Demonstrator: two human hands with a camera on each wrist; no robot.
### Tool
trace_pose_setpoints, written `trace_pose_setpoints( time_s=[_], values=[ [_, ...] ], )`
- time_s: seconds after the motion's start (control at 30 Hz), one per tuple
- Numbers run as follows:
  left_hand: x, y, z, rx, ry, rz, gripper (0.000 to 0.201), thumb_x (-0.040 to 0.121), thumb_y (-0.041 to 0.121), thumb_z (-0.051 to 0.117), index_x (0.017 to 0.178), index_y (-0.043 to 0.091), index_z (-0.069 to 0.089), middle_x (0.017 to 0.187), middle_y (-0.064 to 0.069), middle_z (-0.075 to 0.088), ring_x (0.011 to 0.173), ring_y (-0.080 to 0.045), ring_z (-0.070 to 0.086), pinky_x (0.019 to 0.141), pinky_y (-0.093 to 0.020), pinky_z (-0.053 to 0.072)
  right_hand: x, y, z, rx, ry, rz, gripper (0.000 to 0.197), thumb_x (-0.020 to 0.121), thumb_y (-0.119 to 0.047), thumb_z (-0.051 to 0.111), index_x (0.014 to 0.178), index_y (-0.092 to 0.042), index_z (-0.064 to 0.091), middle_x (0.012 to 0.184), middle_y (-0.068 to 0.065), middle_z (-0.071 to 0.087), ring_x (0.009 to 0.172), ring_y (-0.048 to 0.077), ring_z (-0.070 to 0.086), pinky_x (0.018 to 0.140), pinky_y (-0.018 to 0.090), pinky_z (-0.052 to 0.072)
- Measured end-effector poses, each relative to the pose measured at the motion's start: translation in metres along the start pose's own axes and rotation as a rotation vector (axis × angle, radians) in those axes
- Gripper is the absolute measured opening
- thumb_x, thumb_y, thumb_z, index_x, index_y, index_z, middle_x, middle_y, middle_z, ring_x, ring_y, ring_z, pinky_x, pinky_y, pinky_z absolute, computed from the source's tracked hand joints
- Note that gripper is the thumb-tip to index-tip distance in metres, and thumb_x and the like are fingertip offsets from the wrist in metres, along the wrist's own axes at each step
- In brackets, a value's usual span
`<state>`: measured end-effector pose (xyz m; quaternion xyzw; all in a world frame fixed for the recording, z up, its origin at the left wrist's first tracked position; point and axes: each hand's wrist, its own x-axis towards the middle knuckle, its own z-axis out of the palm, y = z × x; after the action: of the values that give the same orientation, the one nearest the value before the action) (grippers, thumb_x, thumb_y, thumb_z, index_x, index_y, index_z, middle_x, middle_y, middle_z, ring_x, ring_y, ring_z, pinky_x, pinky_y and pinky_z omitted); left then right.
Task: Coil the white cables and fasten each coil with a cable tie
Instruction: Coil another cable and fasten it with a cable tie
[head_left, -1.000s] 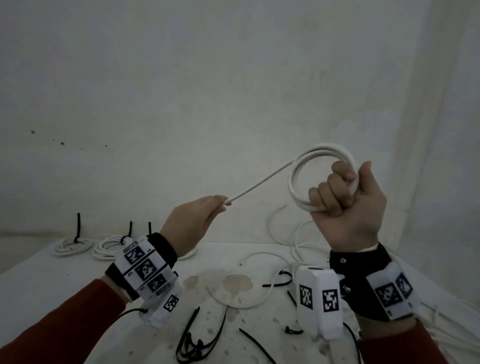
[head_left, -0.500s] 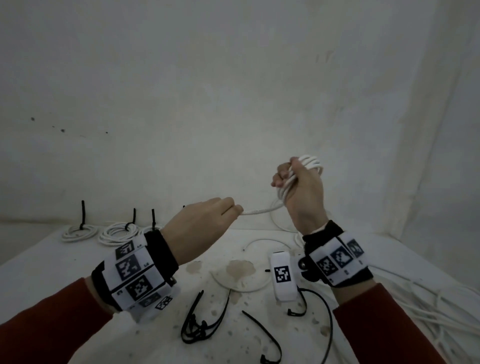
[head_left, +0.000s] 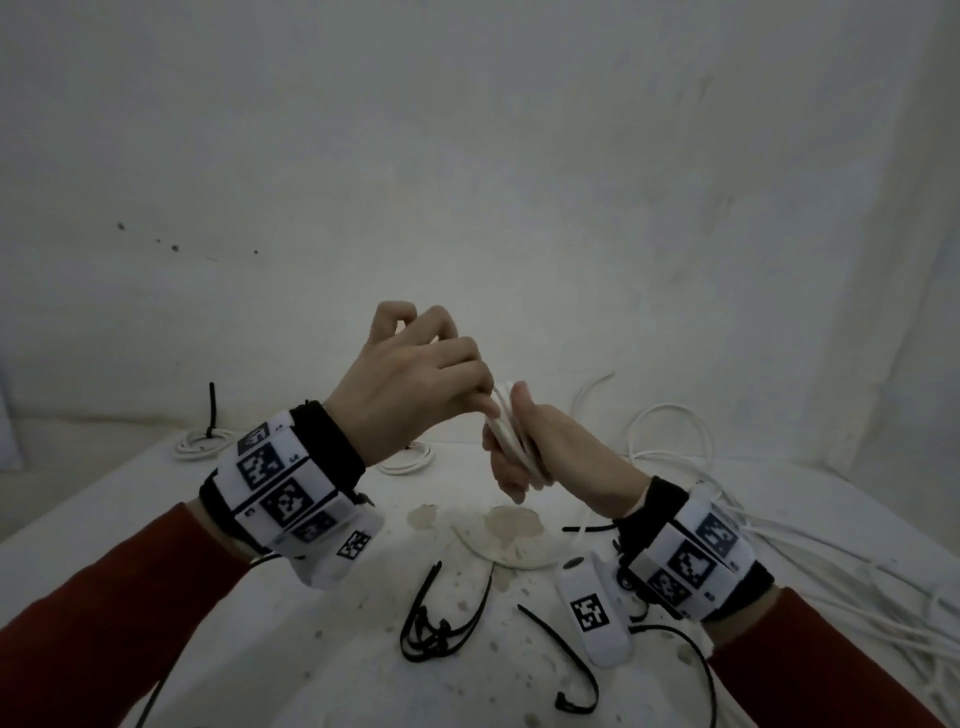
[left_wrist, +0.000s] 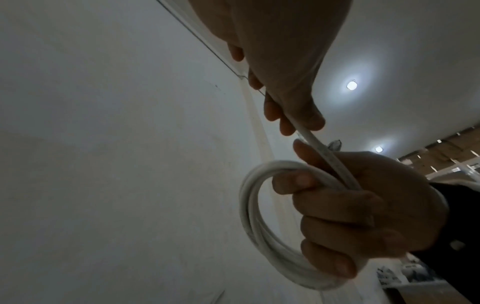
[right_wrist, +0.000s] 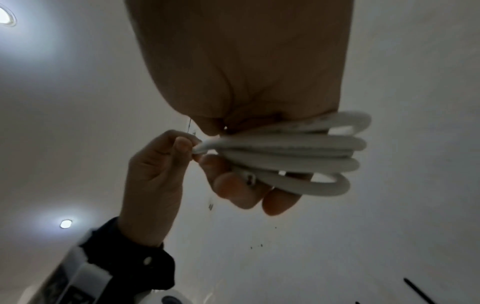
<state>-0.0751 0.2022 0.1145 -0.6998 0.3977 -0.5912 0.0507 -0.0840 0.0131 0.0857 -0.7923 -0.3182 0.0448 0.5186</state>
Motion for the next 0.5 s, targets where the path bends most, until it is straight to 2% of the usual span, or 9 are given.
trace_pose_setpoints(
  time_s=[0.07, 0.13, 0.23, 0.3, 0.33, 0.4, 0.43, 0.5],
  values=[
    [0.0, 0.003, 0.002, -0.067, 0.003, -0.056, 0.037, 0.094, 0.047, 0.046, 0.073, 0.022, 0.065, 0.075, 0.014, 0.063, 0.082, -0.011, 0.047, 0.081, -0.034, 0.024, -0.003, -0.005, 0.005, -0.016, -0.03, -0.01, 0.078, 0.091, -0.061, 0.002, 0.071, -0.008, 0.056, 0.046, 0.005, 0.046, 0.043, 0.019, 0.046, 0.047, 0.024, 0.037],
    [-0.001, 0.005, 0.005, -0.174, 0.001, -0.145, 0.037, 0.092, 0.048, 0.047, 0.072, 0.022, 0.066, 0.076, 0.014, 0.063, 0.083, -0.011, 0.047, 0.081, -0.033, 0.025, -0.005, -0.009, 0.009, 0.046, -0.042, -0.008, 0.085, 0.086, -0.064, -0.001, 0.062, -0.006, 0.057, 0.038, 0.003, 0.044, 0.035, 0.016, 0.041, 0.044, 0.024, 0.036],
    [-0.008, 0.011, 0.011, -0.499, 0.011, -0.359, 0.036, 0.088, 0.046, 0.054, 0.072, 0.017, 0.066, 0.079, 0.011, 0.064, 0.081, -0.013, 0.049, 0.079, -0.027, 0.036, -0.007, -0.011, 0.01, 0.081, 0.073, 0.027, 0.094, 0.083, -0.068, 0.0, 0.057, 0.004, 0.055, 0.033, 0.001, 0.042, 0.029, 0.012, 0.036, 0.04, 0.022, 0.033],
    [-0.014, 0.021, 0.015, -0.698, 0.008, -0.531, 0.026, 0.085, 0.038, 0.061, 0.072, 0.016, 0.062, 0.084, 0.01, 0.066, 0.082, -0.01, 0.056, 0.076, -0.019, 0.041, -0.008, -0.009, 0.009, 0.041, 0.211, 0.007, 0.096, 0.087, -0.067, 0.005, 0.057, 0.009, 0.056, 0.033, 0.005, 0.042, 0.028, 0.013, 0.036, 0.037, 0.02, 0.032],
    [-0.017, 0.027, 0.016, -0.79, 0.002, -0.626, 0.023, 0.085, 0.032, 0.064, 0.071, 0.015, 0.058, 0.087, 0.009, 0.068, 0.081, -0.007, 0.06, 0.075, -0.016, 0.043, -0.008, -0.008, 0.009, 0.027, 0.282, -0.006, 0.092, 0.091, -0.063, 0.008, 0.055, 0.006, 0.057, 0.033, 0.005, 0.043, 0.028, 0.013, 0.037, 0.036, 0.019, 0.032],
    [-0.02, 0.038, 0.019, -0.966, -0.013, -0.794, 0.022, 0.086, 0.016, 0.066, 0.072, 0.007, 0.051, 0.092, 0.004, 0.071, 0.081, -0.005, 0.066, 0.074, -0.016, 0.048, -0.009, -0.004, 0.006, 0.012, 0.401, -0.006, 0.085, 0.098, -0.055, 0.012, 0.05, -0.002, 0.057, 0.031, 0.0, 0.044, 0.027, 0.01, 0.039, 0.034, 0.019, 0.032],
    [-0.022, 0.042, 0.02, -1.015, -0.029, -0.839, 0.021, 0.087, 0.011, 0.063, 0.074, 0.004, 0.05, 0.093, 0.002, 0.072, 0.082, -0.006, 0.068, 0.074, -0.018, 0.05, -0.01, -0.002, 0.005, 0.004, 0.437, 0.004, 0.083, 0.1, -0.052, 0.013, 0.049, -0.004, 0.057, 0.03, -0.001, 0.044, 0.027, 0.009, 0.039, 0.034, 0.018, 0.031],
    [-0.021, 0.048, 0.02, -0.982, -0.088, -0.835, 0.016, 0.093, 0.011, 0.056, 0.079, 0.007, 0.048, 0.094, 0.003, 0.071, 0.082, -0.008, 0.067, 0.072, -0.019, 0.05, -0.01, 0.002, 0.005, -0.004, 0.468, 0.021, 0.081, 0.101, -0.05, 0.015, 0.047, -0.006, 0.056, 0.03, 0.003, 0.042, 0.026, 0.012, 0.038, 0.033, 0.018, 0.03]
  ],
)
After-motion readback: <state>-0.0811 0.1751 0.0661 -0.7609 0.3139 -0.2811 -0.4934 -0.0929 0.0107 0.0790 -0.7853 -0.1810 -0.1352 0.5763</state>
